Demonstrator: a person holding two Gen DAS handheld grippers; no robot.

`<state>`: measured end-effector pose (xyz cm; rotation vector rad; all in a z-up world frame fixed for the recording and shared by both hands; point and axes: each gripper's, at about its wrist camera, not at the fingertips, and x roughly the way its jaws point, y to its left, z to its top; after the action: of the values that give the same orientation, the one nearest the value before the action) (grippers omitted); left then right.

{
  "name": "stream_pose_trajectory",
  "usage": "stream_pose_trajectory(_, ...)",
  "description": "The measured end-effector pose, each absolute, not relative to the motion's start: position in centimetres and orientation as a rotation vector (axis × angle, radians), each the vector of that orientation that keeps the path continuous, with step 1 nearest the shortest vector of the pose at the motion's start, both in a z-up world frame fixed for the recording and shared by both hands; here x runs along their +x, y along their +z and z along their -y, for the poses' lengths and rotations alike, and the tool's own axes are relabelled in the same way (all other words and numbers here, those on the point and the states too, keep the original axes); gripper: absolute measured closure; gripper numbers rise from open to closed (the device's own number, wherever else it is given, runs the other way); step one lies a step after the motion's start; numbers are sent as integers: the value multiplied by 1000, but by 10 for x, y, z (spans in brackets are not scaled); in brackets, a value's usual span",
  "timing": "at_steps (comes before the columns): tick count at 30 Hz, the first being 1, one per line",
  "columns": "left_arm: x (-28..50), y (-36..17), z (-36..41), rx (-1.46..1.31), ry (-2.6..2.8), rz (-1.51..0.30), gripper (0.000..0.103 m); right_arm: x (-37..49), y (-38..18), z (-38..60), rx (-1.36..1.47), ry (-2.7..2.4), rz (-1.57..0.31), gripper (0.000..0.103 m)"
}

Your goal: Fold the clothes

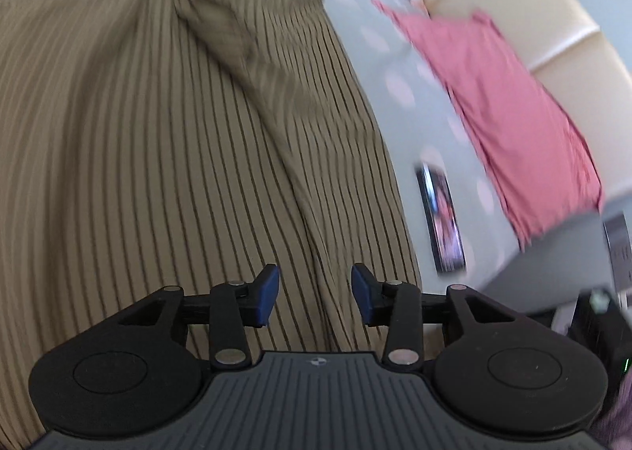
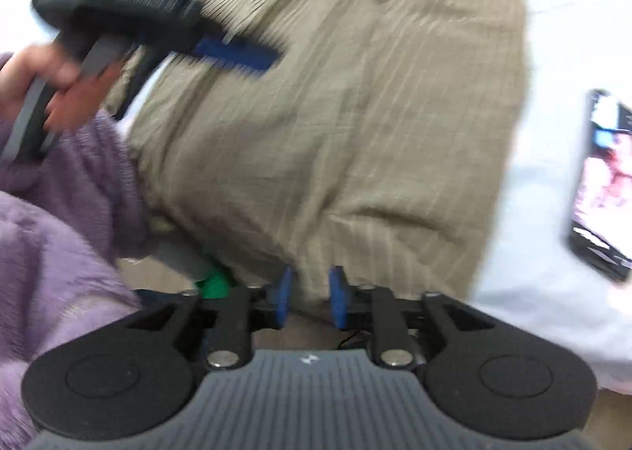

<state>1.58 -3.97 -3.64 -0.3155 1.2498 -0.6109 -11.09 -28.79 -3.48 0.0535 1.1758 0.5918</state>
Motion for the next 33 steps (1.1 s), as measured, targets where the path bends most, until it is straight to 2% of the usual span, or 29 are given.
stream_pose_trajectory(10, -47, -95, 77, -381, -654, -1486, 61, -131, -59, 314, -5, 387, -1193, 69)
stream_pose_trajectory(15, -51, -111, 88, -425, -663, -1488, 59, -139, -61, 310, -87, 387, -1159, 56)
stream_pose_trajectory(18, -51, -116, 89, -436, -652, -1493, 59, -141, -64, 302, -183, 401, -1113, 54)
stream_pose_trajectory(21, -50, -118, 91, -435, -666, -1490, 65, -140, -67, 294, -282, 429, -1084, 55)
stream_pose_trajectory(22, -49, -118, 91, -428, -674, -1489, 73, -139, -68, 292, -308, 439, -1082, 56)
stream_pose_trajectory(24, -48, -118, 93, -417, -683, -1492, 78, -136, -71, 287, -360, 459, -1078, 59)
stream_pose_trajectory(26, -46, -119, 95, -414, -692, -1498, 92, -135, -71, 283, -408, 472, -1067, 59)
stream_pose_trajectory(28, -45, -118, 95, -415, -704, -1501, 98, -134, -72, 280, -486, 491, -1039, 59)
stream_pose_trajectory(31, -45, -113, 91, -440, -737, -1480, 101, -135, -80, 270, -647, 537, -980, 58)
stream_pose_trajectory(32, -45, -111, 90, -453, -745, -1473, 102, -134, -83, 268, -653, 561, -982, 61)
stream_pose_trajectory(33, -44, -109, 88, -460, -748, -1466, 102, -134, -85, 267, -650, 577, -986, 76)
